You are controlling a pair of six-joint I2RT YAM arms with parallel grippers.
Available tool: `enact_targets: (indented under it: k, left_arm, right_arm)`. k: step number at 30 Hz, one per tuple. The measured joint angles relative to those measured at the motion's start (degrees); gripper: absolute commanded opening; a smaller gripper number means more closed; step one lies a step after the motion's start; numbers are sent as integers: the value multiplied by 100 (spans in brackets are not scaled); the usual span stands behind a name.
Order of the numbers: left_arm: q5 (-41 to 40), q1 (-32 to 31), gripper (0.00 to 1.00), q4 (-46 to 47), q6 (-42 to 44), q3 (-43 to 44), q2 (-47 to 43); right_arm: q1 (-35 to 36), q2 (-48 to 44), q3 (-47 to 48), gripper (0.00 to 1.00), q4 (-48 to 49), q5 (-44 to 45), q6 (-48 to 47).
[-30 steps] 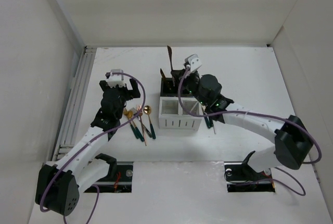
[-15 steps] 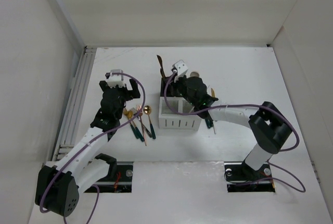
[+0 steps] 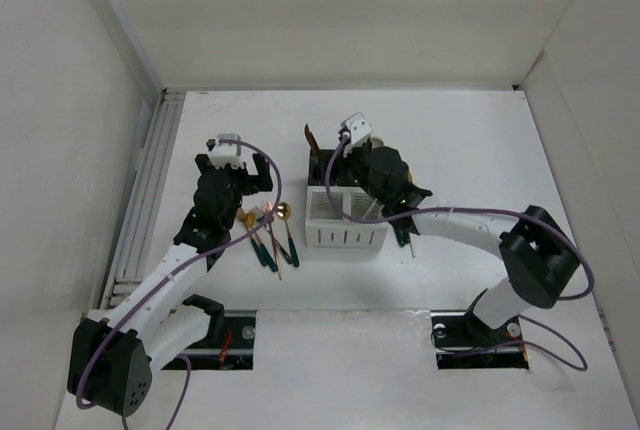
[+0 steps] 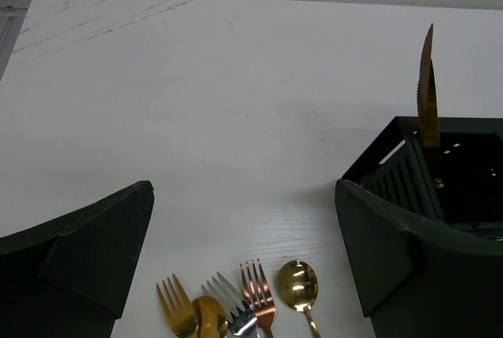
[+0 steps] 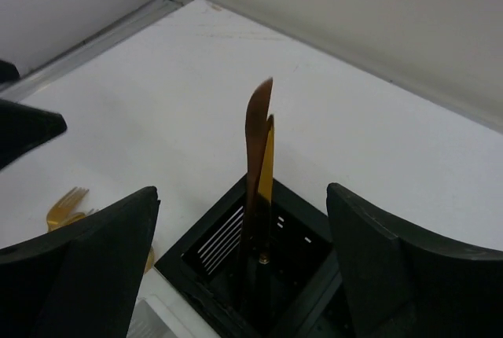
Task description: Sort the eating utensils into containers
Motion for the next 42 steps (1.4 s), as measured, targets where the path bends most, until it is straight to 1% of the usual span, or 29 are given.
enact_targets:
  k: [3,7,10,13,15,17,18,19,20,23,25,26,27,28,29,30,31,34,36,37,42]
  left_arm:
    - [-37,0,100,-199,-114,85,-2]
    - [-299,0,100,-774,-599,468,2]
    - [-520,-61,96,-1287,-922,894,70]
    - [-575,-212,93,-1641,-1167,1154,188]
    - [-570,-271,82,-1838,-1346,1213,337]
    - [-463,-284,66,-2033,-1486,1220,544]
    - [-363,-284,54,-2133,-1539,1220,654]
    - [-205,-280,50,-2236,-1591,1220,754]
    - [-31,-278,48,-2326,-1624,1220,833]
    - [514,-284,48,-2555,-1867,1220,990]
    - [809,-291,44,-2745,-2116,1211,1091]
    - [986,-291,44,-2839,-2225,1182,1141]
    - [1152,-299,44,-2907,-2326,1123,1176]
    - [1287,-308,44,-2988,-2415,1054,1207]
    - [1381,-358,44,-3042,-2498,960,1226]
    - [1451,-433,40,-3143,-2575,883,1239]
    - [1513,-518,40,-3235,-2649,833,1259]
    - [1547,-898,39,-3506,-2793,782,1338]
    - [1547,-1143,39,-3613,-2861,780,1401]
    - [1530,-1241,37,-3663,-2907,780,1445]
    - [1283,-1432,32,-4054,-3119,785,1926]
  right_arm:
    - [0,-446,0,93,-170,214,7]
    - [20,-988,98,93,-481,758,39]
    - [55,-1145,415,92,-870,1158,122]
    - [94,-1220,730,90,-1298,1438,267]
    - [146,-1333,774,88,-1528,1585,398]
    - [214,-1475,774,81,-1784,1729,540]
    - [256,-1552,774,81,-1912,1790,640]
    - [284,-1635,774,79,-2068,1843,763]
    - [317,-1727,774,78,-2236,1888,876]
    - [361,-1985,782,77,-2736,2011,1351]
    - [382,-2076,898,77,-3279,2140,1716]
    - [389,-2087,999,77,-3565,2184,1886]
    - [391,-2081,1250,77,-4148,2240,2170]
    - [391,-2081,1294,77,-4238,2253,2212]
    - [402,-2081,1440,77,-4572,2295,2358]
    - [411,-2083,1530,76,-4806,2337,2470]
    - [435,-2096,1593,76,-5014,2389,2577]
    - [544,-2229,1567,76,-5525,2544,2800]
    - [581,-2393,1427,76,-5668,2632,2887]
    - [588,-2507,1309,76,-5687,2680,2922]
    - [612,-3003,883,76,-5814,2857,3032]
